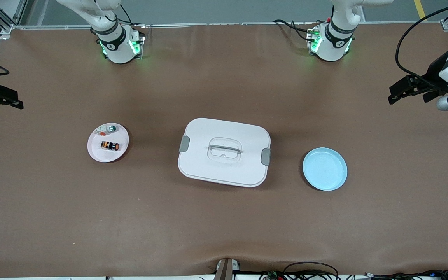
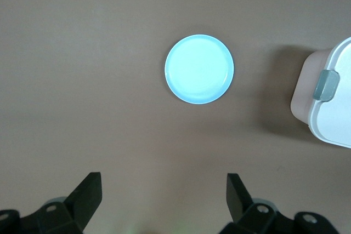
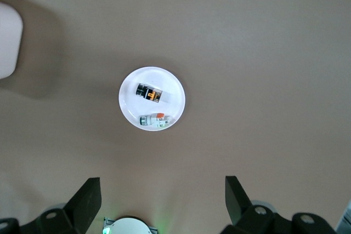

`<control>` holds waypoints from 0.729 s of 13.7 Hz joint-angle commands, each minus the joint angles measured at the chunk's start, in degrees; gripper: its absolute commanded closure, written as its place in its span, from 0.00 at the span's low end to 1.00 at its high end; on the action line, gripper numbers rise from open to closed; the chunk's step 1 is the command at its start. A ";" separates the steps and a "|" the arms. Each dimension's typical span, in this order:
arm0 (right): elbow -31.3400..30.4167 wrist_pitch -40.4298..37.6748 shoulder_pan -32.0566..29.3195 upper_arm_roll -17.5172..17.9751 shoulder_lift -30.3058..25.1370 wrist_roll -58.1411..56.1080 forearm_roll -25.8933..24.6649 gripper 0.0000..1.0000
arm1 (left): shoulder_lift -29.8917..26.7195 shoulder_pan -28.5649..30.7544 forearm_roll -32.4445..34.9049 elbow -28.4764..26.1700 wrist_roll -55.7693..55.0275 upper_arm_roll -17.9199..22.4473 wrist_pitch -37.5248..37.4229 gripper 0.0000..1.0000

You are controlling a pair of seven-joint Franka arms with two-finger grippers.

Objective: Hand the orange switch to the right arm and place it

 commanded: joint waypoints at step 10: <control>2.14 -2.70 -4.43 1.02 -1.50 7.30 2.93 0.00 | -4.10 0.06 1.30 -4.23 1.02 -0.13 0.48 0.00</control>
